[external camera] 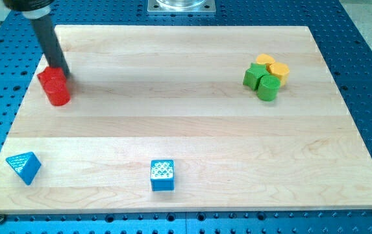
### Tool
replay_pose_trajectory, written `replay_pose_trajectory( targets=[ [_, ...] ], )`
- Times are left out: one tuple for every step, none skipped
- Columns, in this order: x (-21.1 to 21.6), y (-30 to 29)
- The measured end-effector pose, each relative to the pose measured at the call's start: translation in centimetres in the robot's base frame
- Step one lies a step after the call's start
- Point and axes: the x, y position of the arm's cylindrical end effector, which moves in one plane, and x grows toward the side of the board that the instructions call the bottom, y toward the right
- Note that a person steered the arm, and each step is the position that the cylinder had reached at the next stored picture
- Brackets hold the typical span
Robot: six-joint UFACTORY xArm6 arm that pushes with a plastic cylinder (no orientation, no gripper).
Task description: Push blue blocks into red blocks
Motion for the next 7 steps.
replay_pose_trajectory(
  targets=[
    [1.8, 10.9],
    [9.4, 22.4],
    [18.9, 32.6],
    [24.7, 27.7],
    [20.2, 17.4],
    [21.2, 16.2],
    [23.3, 14.4]
  ],
)
